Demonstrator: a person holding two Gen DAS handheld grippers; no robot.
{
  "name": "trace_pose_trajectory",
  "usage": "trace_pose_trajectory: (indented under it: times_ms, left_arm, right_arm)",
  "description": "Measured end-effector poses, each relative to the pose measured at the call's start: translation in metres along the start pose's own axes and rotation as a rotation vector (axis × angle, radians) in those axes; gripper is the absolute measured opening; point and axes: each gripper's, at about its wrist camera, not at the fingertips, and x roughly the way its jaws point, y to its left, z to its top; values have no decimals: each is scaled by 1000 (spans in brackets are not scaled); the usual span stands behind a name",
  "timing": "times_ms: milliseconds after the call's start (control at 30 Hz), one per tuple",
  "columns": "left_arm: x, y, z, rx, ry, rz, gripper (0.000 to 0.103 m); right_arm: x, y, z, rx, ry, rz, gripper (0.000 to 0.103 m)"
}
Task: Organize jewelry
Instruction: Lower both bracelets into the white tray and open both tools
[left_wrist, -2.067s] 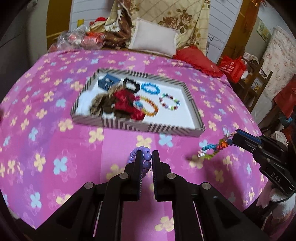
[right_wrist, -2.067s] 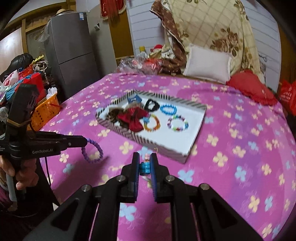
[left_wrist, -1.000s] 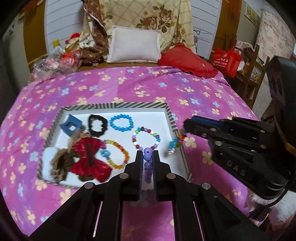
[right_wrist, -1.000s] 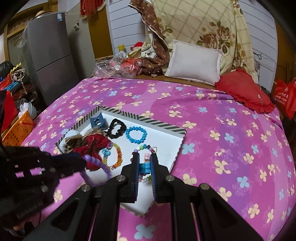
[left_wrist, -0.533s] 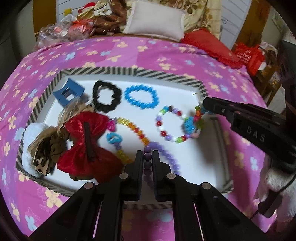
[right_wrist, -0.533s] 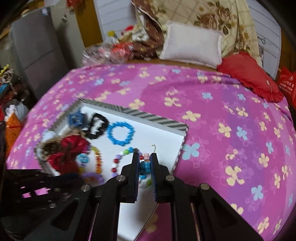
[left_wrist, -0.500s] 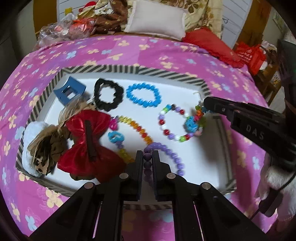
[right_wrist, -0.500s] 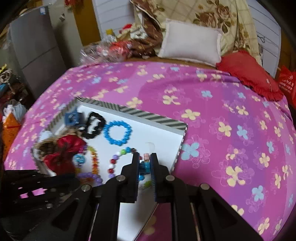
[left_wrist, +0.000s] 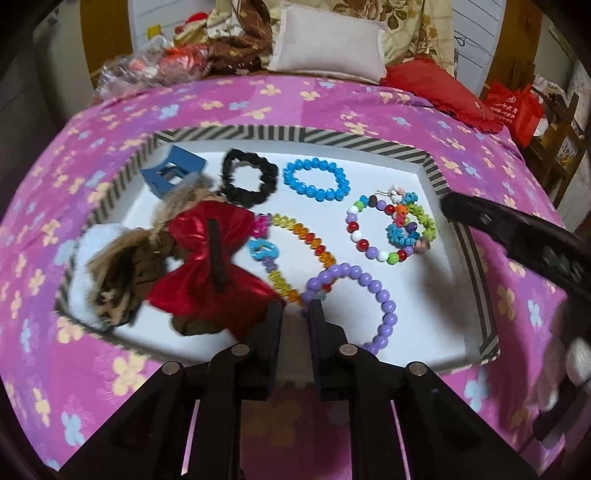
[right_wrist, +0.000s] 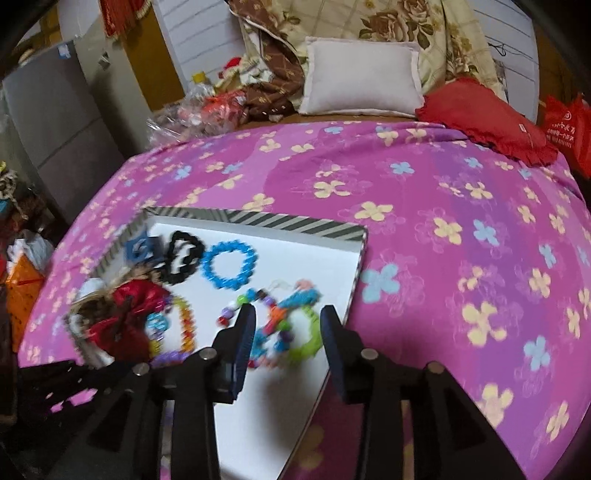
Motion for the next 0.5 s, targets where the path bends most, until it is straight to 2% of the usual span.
trace_pose_trajectory:
  times_ms: [167,333,500]
  left_arm:
    - [-23,8,-13,-9,-48,23,13]
    - [-53,15,-30,-2,-101,55,13]
    - [-76,22,-48,-19,-135,64,13]
  right_arm:
    - [-38,21,-30,-11,-60,4,61]
    - [-72,42,-55,-12,-132,-28,67]
    - [-93,64,-75,-30,-165,-75,74]
